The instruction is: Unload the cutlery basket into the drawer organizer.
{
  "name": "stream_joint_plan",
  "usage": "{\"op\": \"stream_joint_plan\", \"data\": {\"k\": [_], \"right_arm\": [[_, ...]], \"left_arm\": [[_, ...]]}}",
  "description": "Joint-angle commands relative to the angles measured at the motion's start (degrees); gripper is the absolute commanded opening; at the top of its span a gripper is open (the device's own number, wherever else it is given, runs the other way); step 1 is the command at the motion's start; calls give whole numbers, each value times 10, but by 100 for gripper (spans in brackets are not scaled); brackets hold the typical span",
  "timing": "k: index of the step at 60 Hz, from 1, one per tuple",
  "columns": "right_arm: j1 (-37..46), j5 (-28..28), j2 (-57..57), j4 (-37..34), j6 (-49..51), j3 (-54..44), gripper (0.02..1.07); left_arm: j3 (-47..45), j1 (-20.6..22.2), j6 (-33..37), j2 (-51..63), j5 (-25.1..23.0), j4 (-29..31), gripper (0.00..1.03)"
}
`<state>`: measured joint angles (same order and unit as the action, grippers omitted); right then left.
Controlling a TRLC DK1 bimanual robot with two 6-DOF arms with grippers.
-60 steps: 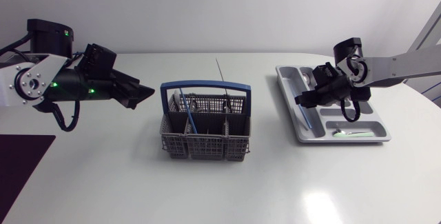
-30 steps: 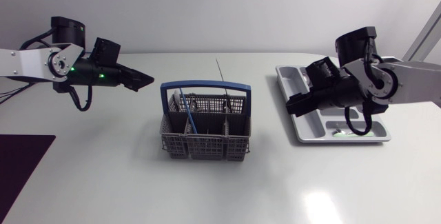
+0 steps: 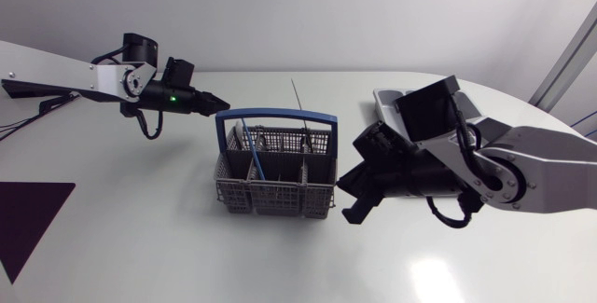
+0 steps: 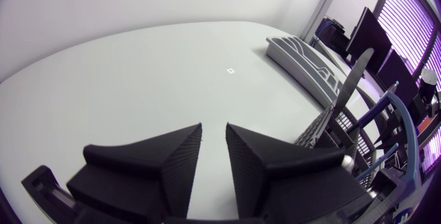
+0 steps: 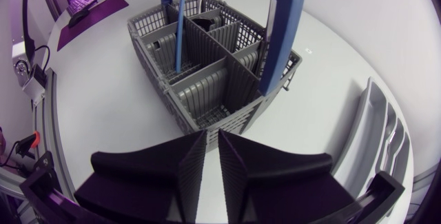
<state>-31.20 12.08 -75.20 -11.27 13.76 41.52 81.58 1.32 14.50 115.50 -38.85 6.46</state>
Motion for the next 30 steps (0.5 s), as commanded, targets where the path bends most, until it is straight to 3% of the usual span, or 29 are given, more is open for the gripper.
{"op": "stream_joint_plan", "data": {"k": [1,7,14,30], "right_arm": [[-18,7,1,8,7,-12,15],[-31,8,-22,20,7,-7,14],[-39,8,-25,18,6,-4,14],[-67,20,-11,-1,9,-8,13]], "left_arm": [[26,11,-12,29,-12,9,20],[47,16,-2,49,-40,36,20],[55,20,12,63,-47,50,15],[50,29,65,60,-61,101,14]]}}
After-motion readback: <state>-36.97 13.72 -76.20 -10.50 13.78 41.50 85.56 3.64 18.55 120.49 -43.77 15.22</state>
